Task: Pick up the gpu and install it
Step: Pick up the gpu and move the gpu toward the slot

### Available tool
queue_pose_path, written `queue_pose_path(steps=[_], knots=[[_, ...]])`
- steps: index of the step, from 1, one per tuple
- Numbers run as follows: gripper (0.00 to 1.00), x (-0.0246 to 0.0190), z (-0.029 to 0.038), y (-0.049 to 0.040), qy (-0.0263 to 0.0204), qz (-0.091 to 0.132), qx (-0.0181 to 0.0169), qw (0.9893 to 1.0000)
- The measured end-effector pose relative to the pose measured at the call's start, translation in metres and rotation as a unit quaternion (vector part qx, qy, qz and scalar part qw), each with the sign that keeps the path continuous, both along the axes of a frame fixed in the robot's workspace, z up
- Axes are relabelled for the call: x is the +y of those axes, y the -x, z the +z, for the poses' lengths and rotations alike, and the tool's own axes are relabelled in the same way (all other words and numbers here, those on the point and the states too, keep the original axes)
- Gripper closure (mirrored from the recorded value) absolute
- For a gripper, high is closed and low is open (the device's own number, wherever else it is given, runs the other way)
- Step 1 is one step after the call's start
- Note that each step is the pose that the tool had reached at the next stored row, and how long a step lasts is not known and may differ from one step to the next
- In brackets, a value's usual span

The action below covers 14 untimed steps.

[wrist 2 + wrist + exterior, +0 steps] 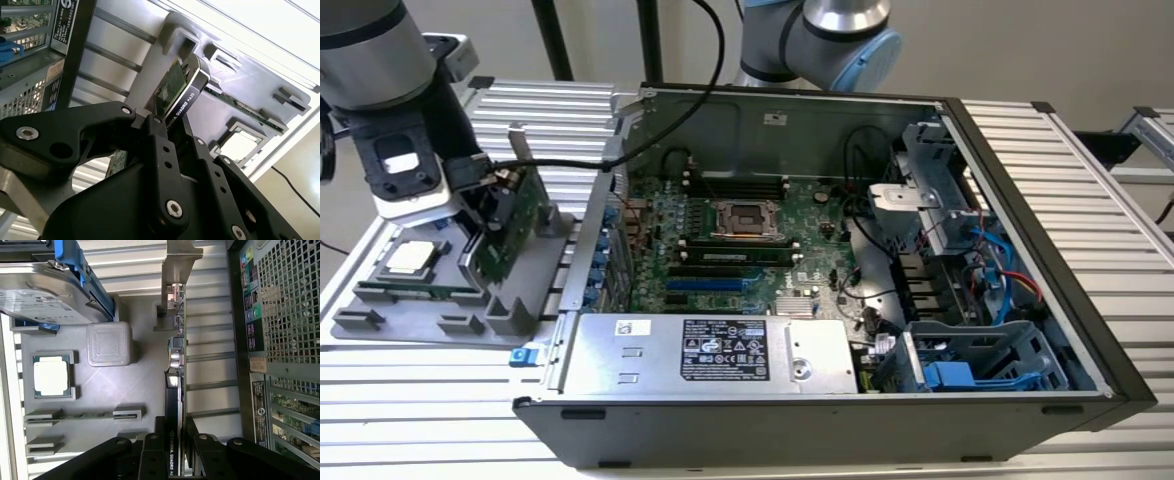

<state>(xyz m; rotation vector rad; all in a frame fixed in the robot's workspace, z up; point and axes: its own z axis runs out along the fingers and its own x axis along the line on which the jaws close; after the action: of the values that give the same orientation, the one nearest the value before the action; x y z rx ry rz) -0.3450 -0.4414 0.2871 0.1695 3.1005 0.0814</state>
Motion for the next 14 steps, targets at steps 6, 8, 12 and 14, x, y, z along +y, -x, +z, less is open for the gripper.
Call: queue_pose_path(steps=[6, 8, 12, 14], knots=[[1.0, 0.0, 0.0049, 0.0, 0.0, 0.0, 0.0, 1.0], [1.0, 0.0, 0.0065, 0.0, 0.0, 0.0, 0.0, 1.0], [1.0, 0.0, 0.01, 0.0, 0.0, 0.0, 0.0, 1.0], [1.0, 0.0, 0.0118, 0.0, 0.0, 0.0, 0.0, 1.0]])
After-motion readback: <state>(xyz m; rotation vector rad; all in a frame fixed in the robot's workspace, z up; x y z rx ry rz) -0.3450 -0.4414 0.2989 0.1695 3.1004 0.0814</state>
